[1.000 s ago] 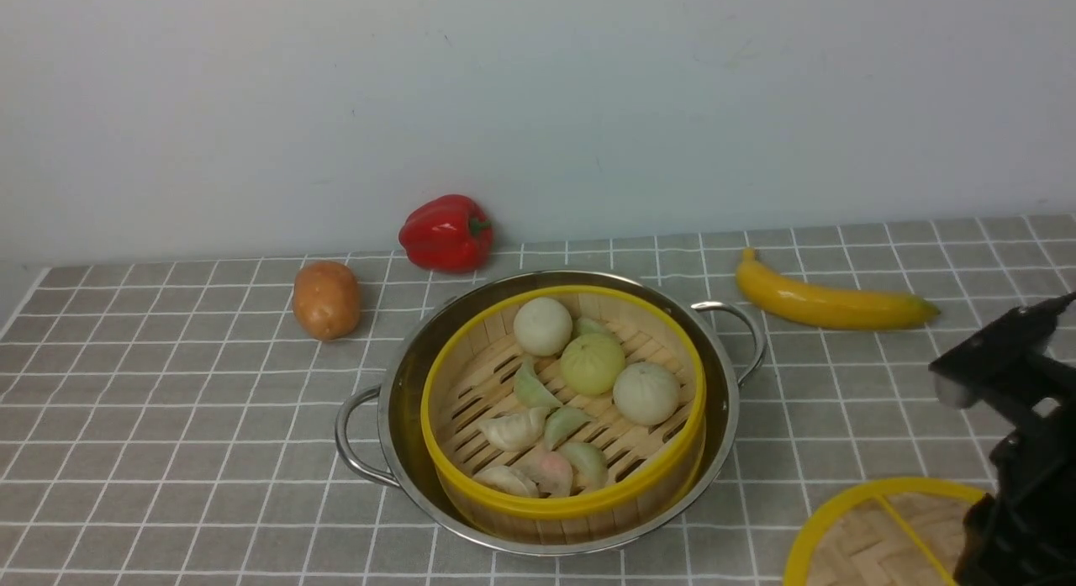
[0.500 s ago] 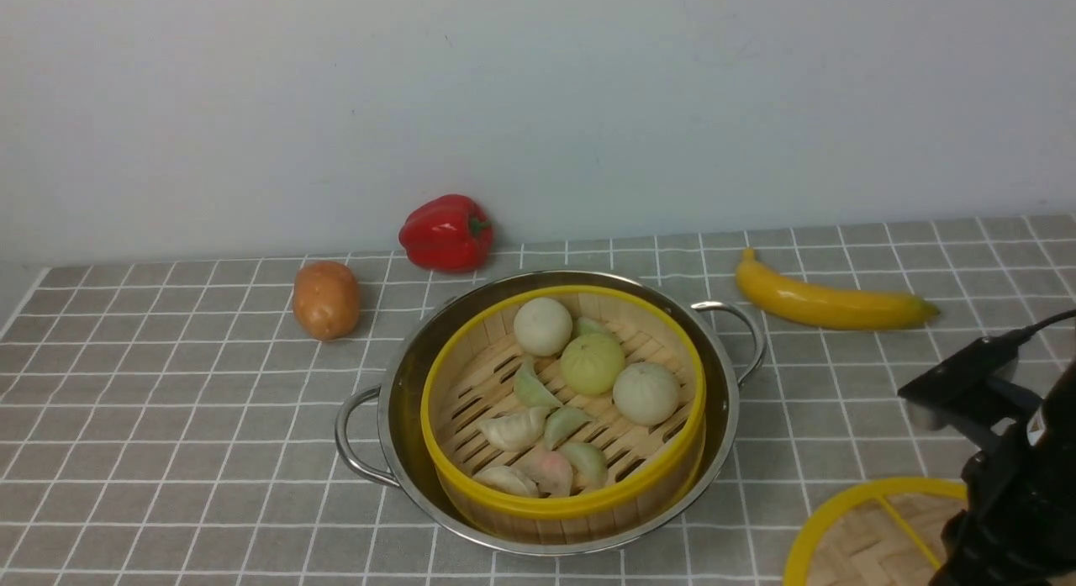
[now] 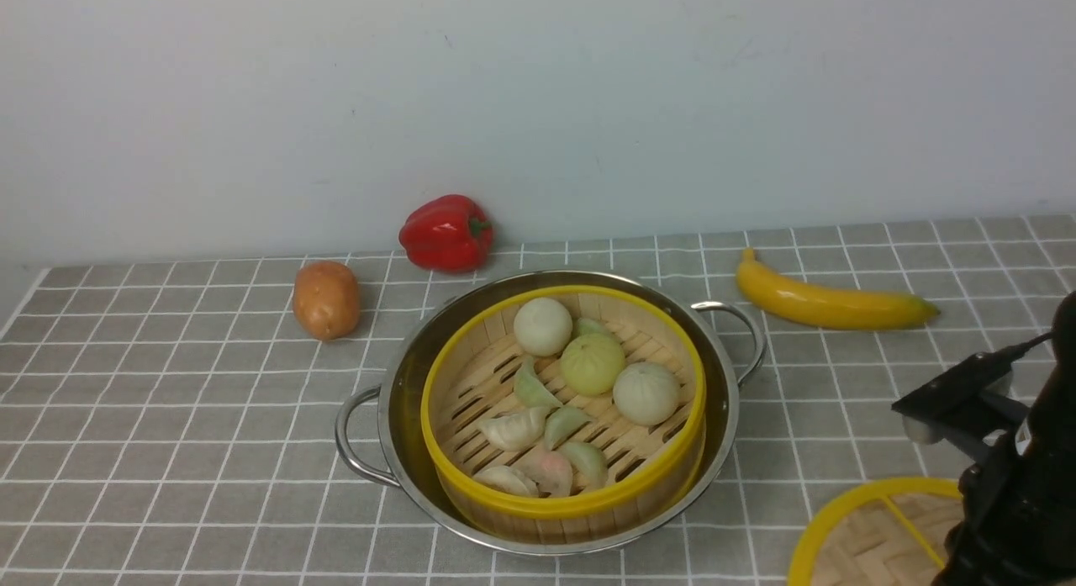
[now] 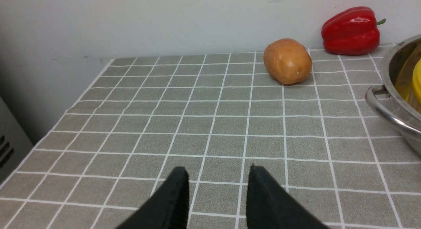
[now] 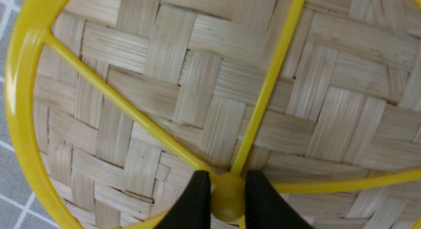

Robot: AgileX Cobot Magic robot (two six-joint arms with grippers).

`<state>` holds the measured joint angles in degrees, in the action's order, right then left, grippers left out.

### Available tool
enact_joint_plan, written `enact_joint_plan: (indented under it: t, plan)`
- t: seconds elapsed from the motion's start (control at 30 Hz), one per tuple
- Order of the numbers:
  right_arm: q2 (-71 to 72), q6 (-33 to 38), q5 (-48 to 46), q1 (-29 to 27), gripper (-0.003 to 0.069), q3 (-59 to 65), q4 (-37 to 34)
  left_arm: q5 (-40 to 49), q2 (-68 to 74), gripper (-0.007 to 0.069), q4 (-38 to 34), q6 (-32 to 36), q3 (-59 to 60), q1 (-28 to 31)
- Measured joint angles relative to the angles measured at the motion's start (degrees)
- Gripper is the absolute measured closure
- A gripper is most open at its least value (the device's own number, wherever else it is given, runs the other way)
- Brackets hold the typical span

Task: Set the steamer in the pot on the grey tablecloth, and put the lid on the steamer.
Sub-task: 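Move the gripper down to the bamboo steamer lid and grasp its center knob, then place the bamboo steamer lid onto the steamer basket in the pot with the right gripper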

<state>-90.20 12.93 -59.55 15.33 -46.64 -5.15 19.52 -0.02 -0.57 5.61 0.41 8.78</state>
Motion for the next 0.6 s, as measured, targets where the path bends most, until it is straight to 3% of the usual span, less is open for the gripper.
enact_joint_plan:
  t: [0.23,0.43,0.6]
  plan:
    - [2.21,0.16,-0.74,0.05,0.0515,-0.92,0.63,0.00,0.00,0.0382,0.00,0.00,0.00,0.00]
    - [10.44,0.26,-6.30,0.06,0.0515,-10.21,0.87,0.00,0.00,0.0382,0.00,0.00,0.00,0.00]
    - [11.82,7.66,-10.08,1.27,0.0515,-23.12,-1.36,0.00,0.00,0.0382,0.00,0.00,0.00,0.00]
